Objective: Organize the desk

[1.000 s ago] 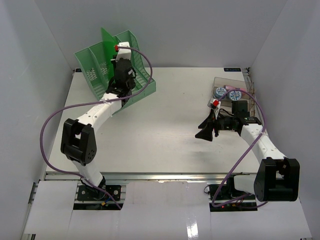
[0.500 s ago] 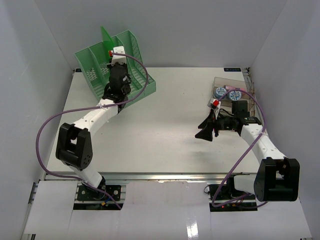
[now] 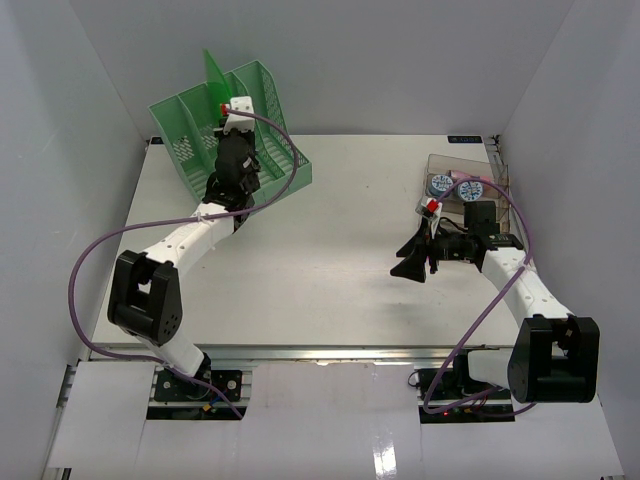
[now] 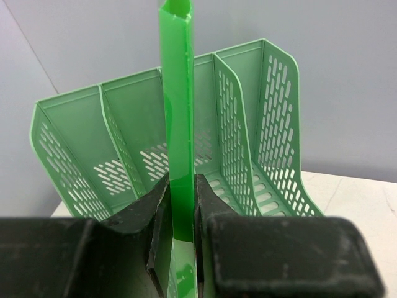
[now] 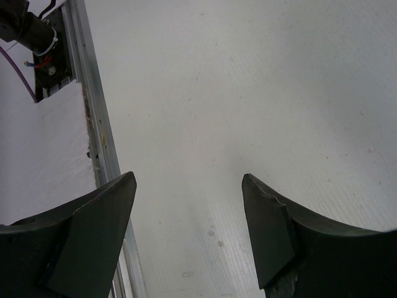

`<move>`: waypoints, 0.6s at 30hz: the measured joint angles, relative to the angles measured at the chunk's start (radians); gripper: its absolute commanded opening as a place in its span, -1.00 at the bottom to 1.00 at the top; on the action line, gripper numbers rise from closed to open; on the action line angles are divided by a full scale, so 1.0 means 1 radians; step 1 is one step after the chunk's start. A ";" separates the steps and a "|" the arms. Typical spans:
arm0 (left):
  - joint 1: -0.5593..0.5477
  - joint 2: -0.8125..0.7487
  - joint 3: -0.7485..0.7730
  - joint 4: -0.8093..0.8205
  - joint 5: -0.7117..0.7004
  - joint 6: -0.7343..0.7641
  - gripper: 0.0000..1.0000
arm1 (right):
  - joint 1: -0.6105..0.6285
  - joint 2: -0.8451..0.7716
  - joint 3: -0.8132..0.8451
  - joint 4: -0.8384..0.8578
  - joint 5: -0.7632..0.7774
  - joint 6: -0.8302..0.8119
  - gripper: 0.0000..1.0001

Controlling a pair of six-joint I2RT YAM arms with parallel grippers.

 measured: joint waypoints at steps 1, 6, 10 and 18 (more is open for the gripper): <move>0.000 0.000 0.000 0.005 0.000 0.009 -1.00 | 0.000 0.000 0.000 0.000 0.000 0.000 0.51; 0.000 0.000 0.002 0.027 0.001 0.046 -1.00 | 0.000 0.000 0.000 0.000 -0.002 0.000 0.51; 0.000 0.000 0.007 0.041 0.000 0.072 -1.00 | 0.000 0.000 0.000 0.000 -0.002 0.000 0.51; -0.002 0.000 0.035 0.087 -0.002 0.123 -1.00 | 0.000 0.000 0.000 0.000 -0.003 0.000 0.51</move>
